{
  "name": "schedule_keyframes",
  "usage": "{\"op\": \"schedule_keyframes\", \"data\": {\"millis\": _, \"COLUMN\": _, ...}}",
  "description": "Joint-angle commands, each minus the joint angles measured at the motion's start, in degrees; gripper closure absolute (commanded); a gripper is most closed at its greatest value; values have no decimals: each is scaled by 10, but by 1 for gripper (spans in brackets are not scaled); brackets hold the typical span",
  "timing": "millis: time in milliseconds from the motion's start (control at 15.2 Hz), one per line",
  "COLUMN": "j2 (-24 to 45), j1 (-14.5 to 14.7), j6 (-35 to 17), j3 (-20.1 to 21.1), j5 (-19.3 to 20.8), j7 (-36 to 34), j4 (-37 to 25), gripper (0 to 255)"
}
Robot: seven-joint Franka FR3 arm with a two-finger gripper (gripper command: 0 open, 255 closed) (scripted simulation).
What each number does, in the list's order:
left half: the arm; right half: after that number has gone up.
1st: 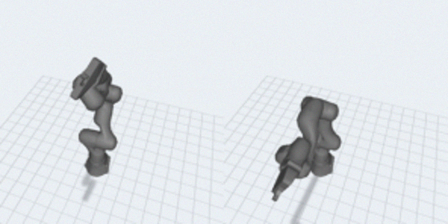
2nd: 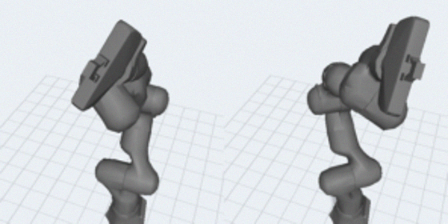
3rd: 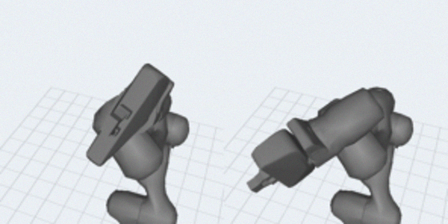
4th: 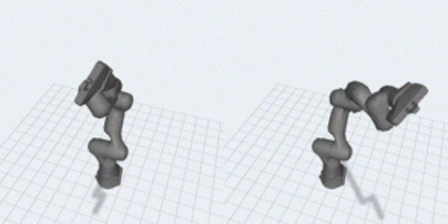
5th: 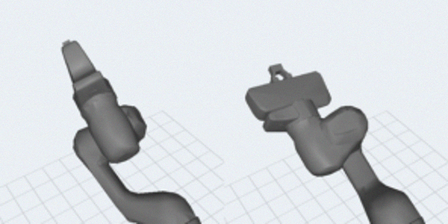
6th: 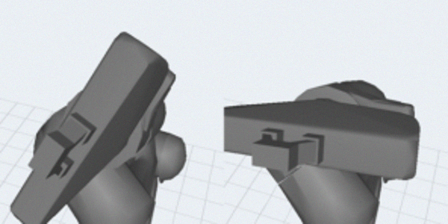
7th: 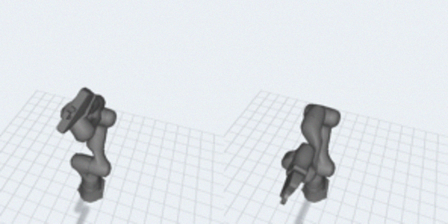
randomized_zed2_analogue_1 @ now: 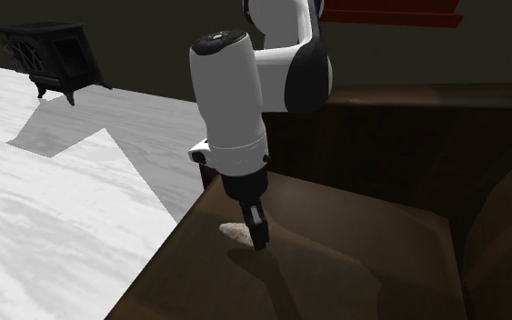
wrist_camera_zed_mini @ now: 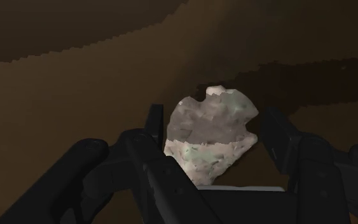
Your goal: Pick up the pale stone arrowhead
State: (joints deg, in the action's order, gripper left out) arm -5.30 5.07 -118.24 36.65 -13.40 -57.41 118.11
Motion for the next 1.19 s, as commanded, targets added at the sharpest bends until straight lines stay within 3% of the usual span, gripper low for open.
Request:
{"op": "schedule_keyframes", "data": {"millis": 0, "j2": 2, "j1": 0, "j6": -2, "j3": 1, "j5": 0, "j7": 0, "j4": 1, "gripper": 255}}
{"op": "schedule_keyframes", "data": {"millis": 198, "j2": 3, "j1": 1, "j6": -1, "j3": 1, "j5": 1, "j7": -1, "j4": 0, "gripper": 255}}
{"op": "schedule_keyframes", "data": {"millis": 1122, "j2": -16, "j1": -4, "j6": 106, "j3": -8, "j5": -1, "j7": -10, "j4": -91, "gripper": 255}}
